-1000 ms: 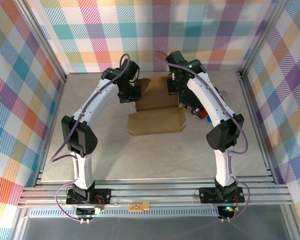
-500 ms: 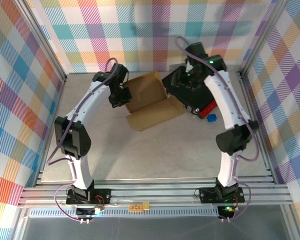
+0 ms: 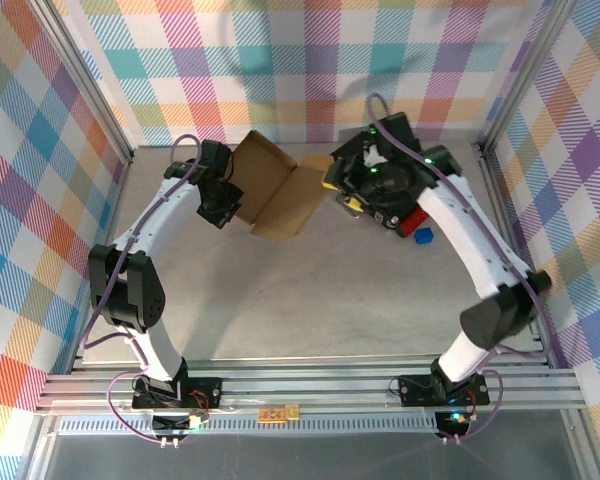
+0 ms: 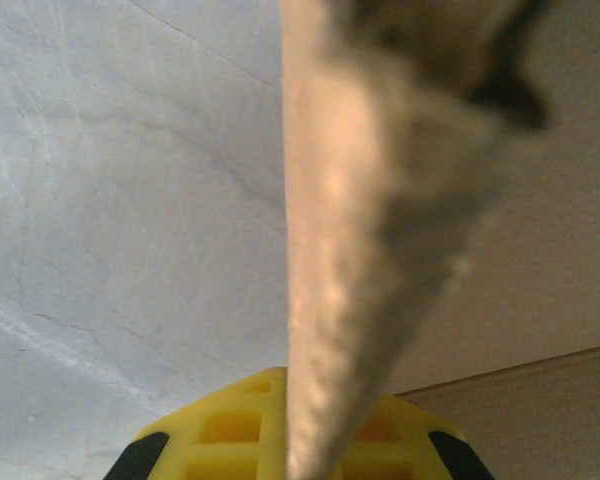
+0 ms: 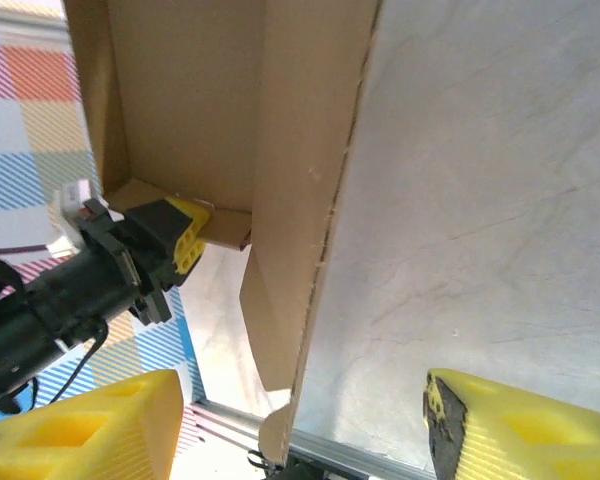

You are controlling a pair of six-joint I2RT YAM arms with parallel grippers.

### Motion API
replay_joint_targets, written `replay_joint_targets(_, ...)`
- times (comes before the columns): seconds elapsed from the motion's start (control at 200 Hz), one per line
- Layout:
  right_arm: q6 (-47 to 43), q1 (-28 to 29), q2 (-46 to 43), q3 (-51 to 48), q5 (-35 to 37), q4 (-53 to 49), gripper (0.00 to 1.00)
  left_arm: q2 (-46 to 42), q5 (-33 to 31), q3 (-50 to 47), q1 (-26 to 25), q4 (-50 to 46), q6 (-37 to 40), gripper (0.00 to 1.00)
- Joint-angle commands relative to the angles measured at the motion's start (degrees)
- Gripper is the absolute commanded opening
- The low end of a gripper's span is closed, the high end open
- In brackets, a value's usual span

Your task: Fold the paper box

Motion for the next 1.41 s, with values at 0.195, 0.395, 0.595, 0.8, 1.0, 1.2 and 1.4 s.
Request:
replay_joint_targets(0.195, -5.6, 3.7, 12.4, 15.5, 4.8, -11.8, 0.43, -2.9, -0.4, -2.2, -0.1, 2.6, -3.0, 0.00)
replay_joint_targets(0.395, -9.9, 5.3, 15.5, 20.6, 12.0, -17.3, 0.25, -3.7, -1.0, -2.5, -0.1, 2.1, -2.7, 0.00)
replay_joint_targets(0.595, -12.4, 6.3, 17.0, 20.9, 16.1, -18.9, 0.19, -3.2, 0.0, -2.2, -0.3, 2.9, -2.6, 0.00)
replay_joint_targets(0.8, -13.2, 6.4, 19.1, 23.1, 17.6, -18.0, 0.10, -2.6, 0.5, -1.9, -0.7, 3.3, -2.6, 0.00)
replay_joint_targets(1.0, -17.1, 7.7, 23.5, 29.8, 24.6, -22.7, 0.00, -2.4, 4.5, -1.9, -1.7, 5.6, -3.1, 0.23)
replay_joint_targets(1.2, -24.7, 7.6, 22.9, 28.4, 33.9, -22.6, 0.00, -4.9, 7.3, -2.2, -3.9, 3.6, -4.5, 0.57)
replay_joint_targets(1.4, -33.9, 7.5, 22.4, 28.0, 40.5, -21.6, 0.00, -11.3, 11.3, -6.7, -4.2, 3.7, -7.1, 0.90)
